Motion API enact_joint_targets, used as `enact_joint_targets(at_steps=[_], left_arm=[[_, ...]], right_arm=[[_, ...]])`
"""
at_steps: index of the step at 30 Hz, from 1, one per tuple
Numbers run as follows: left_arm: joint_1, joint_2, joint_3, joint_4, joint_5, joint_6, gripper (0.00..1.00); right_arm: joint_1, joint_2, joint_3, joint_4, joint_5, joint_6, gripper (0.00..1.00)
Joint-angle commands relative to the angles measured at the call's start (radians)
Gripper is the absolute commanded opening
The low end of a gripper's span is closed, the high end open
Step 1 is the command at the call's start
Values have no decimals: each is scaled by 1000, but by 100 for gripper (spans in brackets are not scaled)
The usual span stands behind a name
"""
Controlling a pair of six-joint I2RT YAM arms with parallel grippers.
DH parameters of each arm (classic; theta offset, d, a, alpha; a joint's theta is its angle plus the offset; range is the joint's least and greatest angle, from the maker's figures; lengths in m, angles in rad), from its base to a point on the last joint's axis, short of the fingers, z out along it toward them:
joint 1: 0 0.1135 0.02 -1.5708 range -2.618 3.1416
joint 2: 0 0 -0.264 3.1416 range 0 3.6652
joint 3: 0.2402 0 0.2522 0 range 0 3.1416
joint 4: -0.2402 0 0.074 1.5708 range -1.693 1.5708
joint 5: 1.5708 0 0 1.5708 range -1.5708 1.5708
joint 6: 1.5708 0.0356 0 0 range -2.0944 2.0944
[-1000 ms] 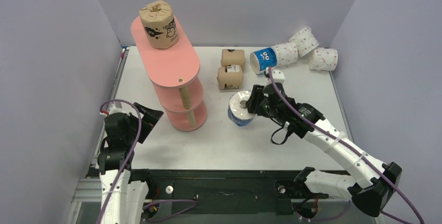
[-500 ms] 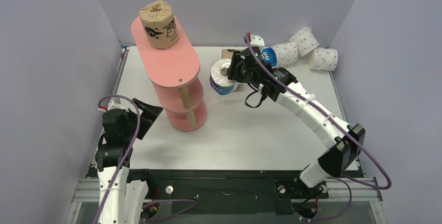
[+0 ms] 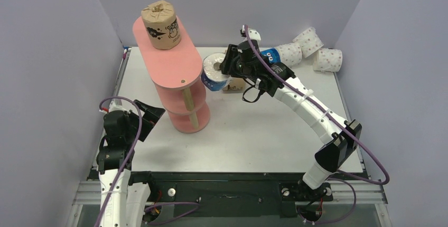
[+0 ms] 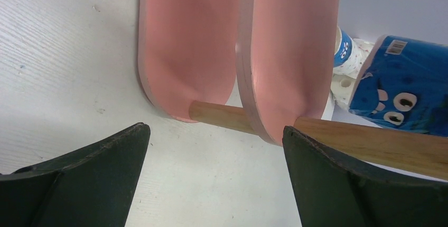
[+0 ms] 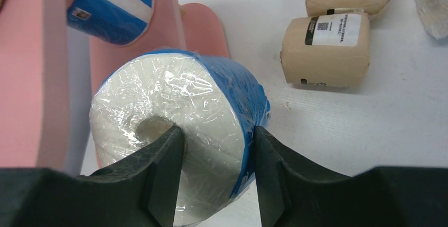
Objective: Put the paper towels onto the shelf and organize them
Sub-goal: Place the paper towel on the shelf.
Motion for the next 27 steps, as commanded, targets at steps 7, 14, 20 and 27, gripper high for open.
enact_joint_targets(at_steps=[7, 14, 20, 27], left_arm=[[4, -28, 22, 19, -4, -7, 97], [4, -28, 18, 24, 0, -13, 97], [4, -29, 11, 43, 4, -22, 97], [3, -29, -3, 61, 8, -33, 97]], right_arm=[[49, 31, 137, 61, -21, 25, 36], [59, 68, 158, 69, -49, 48, 36], [72, 92, 156, 98, -86, 73, 36], [85, 113, 153, 127, -105, 107, 36]])
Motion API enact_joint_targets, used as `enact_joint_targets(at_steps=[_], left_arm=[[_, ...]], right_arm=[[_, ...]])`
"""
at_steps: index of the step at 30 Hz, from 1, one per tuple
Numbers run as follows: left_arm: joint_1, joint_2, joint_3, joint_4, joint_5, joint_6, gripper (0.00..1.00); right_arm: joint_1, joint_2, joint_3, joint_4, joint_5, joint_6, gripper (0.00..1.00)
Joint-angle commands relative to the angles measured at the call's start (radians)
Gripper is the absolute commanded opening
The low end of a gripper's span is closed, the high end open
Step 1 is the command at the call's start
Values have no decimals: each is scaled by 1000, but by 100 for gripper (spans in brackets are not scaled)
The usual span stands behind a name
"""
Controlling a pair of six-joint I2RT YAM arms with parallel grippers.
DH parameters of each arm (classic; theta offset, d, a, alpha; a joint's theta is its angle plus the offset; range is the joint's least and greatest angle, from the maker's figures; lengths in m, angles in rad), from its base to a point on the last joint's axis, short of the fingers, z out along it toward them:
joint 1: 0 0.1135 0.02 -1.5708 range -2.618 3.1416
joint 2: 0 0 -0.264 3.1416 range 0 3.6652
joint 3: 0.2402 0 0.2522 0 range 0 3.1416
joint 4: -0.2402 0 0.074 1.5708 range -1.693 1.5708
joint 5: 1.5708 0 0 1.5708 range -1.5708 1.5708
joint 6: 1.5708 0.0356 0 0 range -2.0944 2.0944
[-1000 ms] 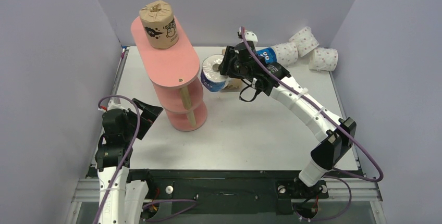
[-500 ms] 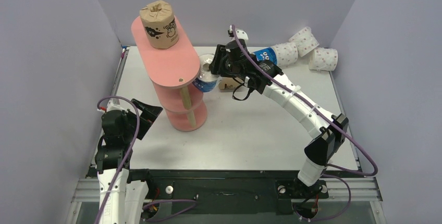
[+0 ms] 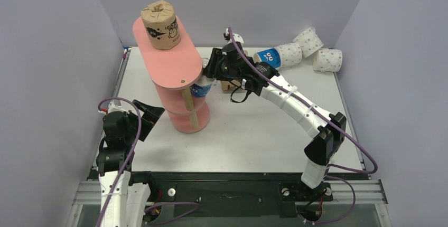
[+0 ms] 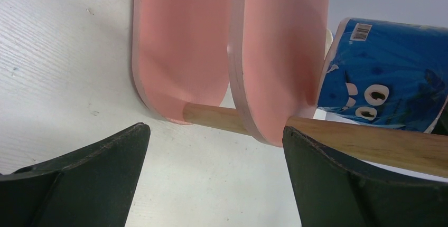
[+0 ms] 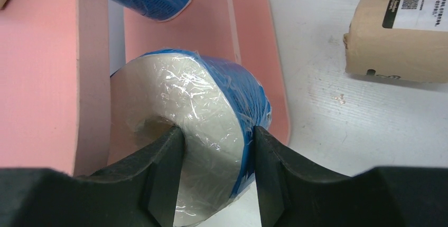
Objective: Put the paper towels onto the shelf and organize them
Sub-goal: Place the paper towel on the shelf.
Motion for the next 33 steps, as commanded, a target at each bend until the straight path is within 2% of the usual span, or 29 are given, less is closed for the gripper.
enact_joint_targets(at_steps=[1, 8, 21, 33], left_arm=[[2, -8, -5, 58, 8, -17, 97], [3, -9, -18, 75, 15, -27, 97], [3, -11, -30, 87, 19, -30, 97], [3, -8, -24, 90, 22, -33, 96]], right_arm=[[17, 0, 57, 117, -24, 48, 36], [33, 26, 61, 139, -74, 78, 38], [37, 17, 39, 154, -83, 101, 58], [31, -50, -24, 186, -101, 124, 67]])
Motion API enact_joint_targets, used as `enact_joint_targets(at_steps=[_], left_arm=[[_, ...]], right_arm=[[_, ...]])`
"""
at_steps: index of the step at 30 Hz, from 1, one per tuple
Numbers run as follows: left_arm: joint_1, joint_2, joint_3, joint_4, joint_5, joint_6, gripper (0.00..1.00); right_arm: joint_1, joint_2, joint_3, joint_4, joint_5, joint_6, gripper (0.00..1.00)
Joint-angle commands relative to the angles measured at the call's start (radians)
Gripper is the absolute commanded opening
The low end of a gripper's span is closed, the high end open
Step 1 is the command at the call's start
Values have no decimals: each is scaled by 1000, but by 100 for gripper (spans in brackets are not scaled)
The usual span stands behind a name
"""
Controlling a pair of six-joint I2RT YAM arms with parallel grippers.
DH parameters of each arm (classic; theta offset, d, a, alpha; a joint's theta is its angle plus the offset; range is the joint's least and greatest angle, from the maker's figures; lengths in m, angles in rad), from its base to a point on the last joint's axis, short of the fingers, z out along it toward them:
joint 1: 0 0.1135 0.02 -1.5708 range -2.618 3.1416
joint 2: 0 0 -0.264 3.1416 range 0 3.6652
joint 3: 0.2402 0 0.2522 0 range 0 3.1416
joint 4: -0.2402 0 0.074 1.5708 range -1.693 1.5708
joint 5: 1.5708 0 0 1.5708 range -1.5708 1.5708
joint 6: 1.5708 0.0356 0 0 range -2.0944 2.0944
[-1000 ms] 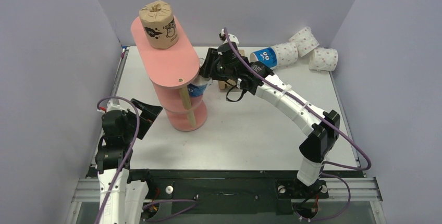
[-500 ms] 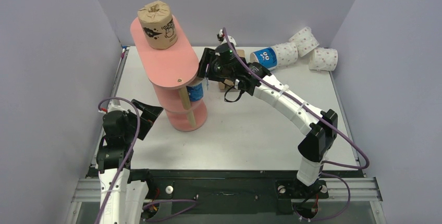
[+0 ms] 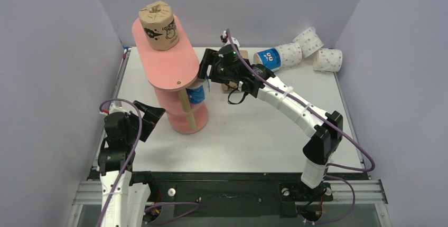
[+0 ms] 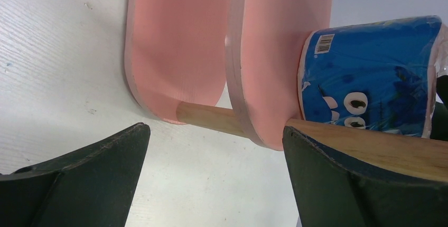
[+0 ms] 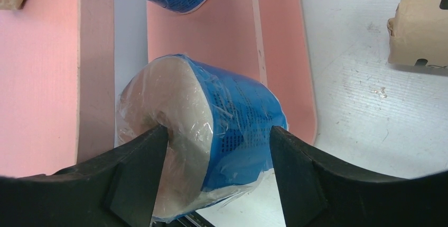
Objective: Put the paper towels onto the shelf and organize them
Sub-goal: Place the paper towel on the shelf.
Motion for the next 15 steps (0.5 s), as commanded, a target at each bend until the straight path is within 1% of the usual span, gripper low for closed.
enact_joint_targets(at_steps=[1, 11, 13, 15], left_arm=[[2, -3, 8, 67, 13, -9, 96], [3, 10, 10, 81, 19, -13, 97], [3, 11, 10, 83, 20, -13, 97], [3, 14, 12, 82, 19, -12, 97]], right_arm=[[7, -84, -32, 130, -44, 38, 68], [-27, -237, -176, 183, -72, 45, 73], [-41, -273, -216, 197, -78, 43, 73], [-59, -316, -274, 227, -79, 35, 71]])
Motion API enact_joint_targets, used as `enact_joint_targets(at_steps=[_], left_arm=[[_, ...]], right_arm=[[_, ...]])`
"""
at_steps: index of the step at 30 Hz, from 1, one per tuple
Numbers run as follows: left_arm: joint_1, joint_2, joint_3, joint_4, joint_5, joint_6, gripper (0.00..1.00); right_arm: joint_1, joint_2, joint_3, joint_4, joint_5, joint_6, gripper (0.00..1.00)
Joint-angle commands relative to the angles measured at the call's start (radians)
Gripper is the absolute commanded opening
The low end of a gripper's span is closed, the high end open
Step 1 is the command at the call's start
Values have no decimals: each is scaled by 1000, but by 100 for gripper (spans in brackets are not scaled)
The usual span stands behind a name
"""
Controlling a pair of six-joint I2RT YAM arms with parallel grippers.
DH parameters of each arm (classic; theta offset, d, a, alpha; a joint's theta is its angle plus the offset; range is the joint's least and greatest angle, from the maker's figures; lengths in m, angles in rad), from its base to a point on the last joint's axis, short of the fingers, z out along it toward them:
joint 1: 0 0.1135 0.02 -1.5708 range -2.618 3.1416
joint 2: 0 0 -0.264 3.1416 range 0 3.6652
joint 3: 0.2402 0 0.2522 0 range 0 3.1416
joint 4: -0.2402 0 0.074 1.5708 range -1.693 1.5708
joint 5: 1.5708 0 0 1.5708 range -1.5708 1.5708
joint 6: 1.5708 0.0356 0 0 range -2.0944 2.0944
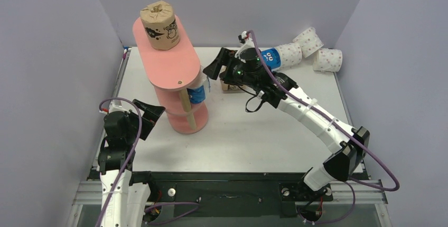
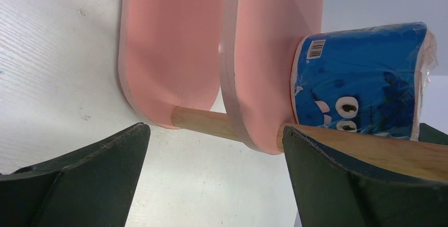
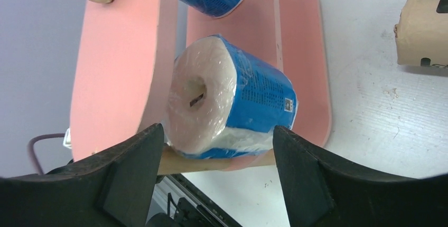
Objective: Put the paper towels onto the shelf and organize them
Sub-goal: Place the paper towel on the shelf.
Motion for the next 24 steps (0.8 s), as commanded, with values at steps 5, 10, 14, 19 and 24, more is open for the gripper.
enact_joint_targets(at_steps=[5, 10, 14, 19, 24], left_arm=[[3, 9, 7, 69, 3, -14, 97], [3, 37, 0, 110, 6, -32, 97], [2, 61, -1, 140, 16, -45, 98], [1, 81, -3, 181, 37, -59, 97], [-3, 96, -3, 212, 45, -63, 92]], right_arm=[[-68, -182, -242, 176, -8, -17, 45], [-83, -182, -313, 203, 0, -39, 37], [-82, -141, -322, 233, -31, -31, 36], [-67, -78, -302, 270, -71, -16, 36], [-37, -25, -251, 275, -84, -15, 35]])
